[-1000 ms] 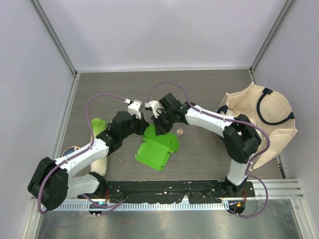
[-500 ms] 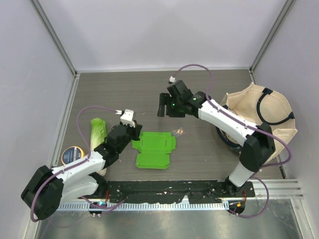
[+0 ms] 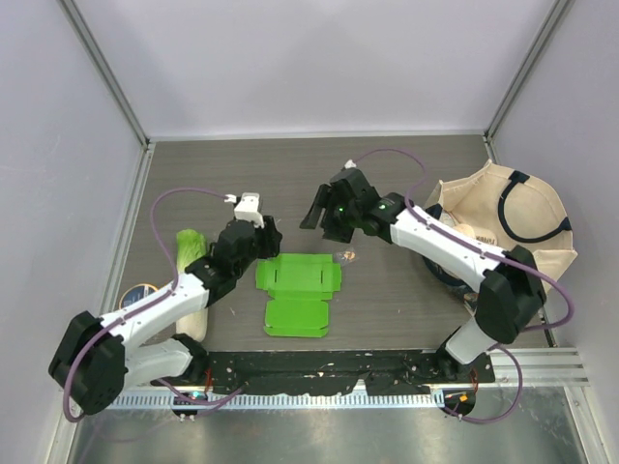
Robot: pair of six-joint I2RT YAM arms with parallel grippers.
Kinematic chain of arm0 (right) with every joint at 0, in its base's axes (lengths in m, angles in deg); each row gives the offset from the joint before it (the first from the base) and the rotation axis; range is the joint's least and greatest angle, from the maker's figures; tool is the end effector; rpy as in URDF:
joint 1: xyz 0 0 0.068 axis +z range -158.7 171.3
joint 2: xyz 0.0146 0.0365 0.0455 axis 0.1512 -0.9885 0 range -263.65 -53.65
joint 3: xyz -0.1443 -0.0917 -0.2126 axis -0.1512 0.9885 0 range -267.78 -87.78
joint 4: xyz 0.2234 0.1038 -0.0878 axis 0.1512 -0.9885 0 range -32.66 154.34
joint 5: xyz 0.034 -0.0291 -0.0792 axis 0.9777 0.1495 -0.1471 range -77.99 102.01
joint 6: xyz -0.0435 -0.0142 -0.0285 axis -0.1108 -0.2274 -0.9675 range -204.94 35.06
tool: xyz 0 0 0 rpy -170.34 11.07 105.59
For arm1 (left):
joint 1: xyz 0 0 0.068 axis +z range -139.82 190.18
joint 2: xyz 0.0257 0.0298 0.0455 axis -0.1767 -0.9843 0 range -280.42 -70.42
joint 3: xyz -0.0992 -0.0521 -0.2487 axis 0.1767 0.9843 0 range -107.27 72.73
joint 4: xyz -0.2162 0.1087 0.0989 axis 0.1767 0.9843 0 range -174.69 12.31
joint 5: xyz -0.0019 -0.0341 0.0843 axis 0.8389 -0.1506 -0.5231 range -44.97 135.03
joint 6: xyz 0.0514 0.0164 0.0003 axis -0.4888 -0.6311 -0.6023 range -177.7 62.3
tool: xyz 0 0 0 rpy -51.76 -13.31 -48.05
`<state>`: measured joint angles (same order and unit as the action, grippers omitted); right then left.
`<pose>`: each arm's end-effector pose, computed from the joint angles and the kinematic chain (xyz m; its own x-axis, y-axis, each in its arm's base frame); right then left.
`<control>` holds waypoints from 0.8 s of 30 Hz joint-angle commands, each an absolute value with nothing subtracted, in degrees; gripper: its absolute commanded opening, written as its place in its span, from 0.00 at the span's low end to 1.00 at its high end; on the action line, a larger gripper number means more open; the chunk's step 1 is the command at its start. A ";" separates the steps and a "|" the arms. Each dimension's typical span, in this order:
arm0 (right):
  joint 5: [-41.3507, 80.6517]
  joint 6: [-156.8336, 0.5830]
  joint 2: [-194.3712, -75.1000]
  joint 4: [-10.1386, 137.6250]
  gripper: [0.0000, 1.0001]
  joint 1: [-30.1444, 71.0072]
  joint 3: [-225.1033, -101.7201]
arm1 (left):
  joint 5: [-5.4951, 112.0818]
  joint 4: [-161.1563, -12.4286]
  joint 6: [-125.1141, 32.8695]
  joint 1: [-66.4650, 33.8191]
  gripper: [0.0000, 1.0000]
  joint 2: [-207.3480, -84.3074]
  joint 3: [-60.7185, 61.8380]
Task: Fold the paper box
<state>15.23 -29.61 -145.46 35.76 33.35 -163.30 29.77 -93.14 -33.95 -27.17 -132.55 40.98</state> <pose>0.2647 0.2413 0.2890 -0.8722 0.3191 -0.3707 0.0335 0.7951 0.6055 0.1956 -0.1375 0.2343 -0.4293 -0.1612 -0.8886 0.2384 0.9288 -0.2837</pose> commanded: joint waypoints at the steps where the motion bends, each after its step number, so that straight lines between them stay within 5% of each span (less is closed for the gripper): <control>1: 11.12 -32.47 -136.81 36.91 0.69 29.54 -158.01 | 30.62 -79.78 -27.74 -25.51 0.49 -140.00 35.03; 10: 17.72 -34.75 -135.13 38.76 0.68 26.81 -153.70 | 36.16 -66.49 -25.88 -24.89 0.59 -152.86 22.37; 17: 19.13 -35.02 -135.22 40.61 0.68 26.90 -151.94 | 37.56 -67.64 -26.06 -24.89 0.40 -154.53 22.63; 24: 20.71 -33.97 -136.80 42.80 0.67 26.90 -151.94 | 35.45 -67.64 -26.76 -24.89 0.38 -157.17 21.75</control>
<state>19.52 -34.05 -137.27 39.26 26.72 -151.72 36.63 -67.87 -26.39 -25.16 -155.87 24.20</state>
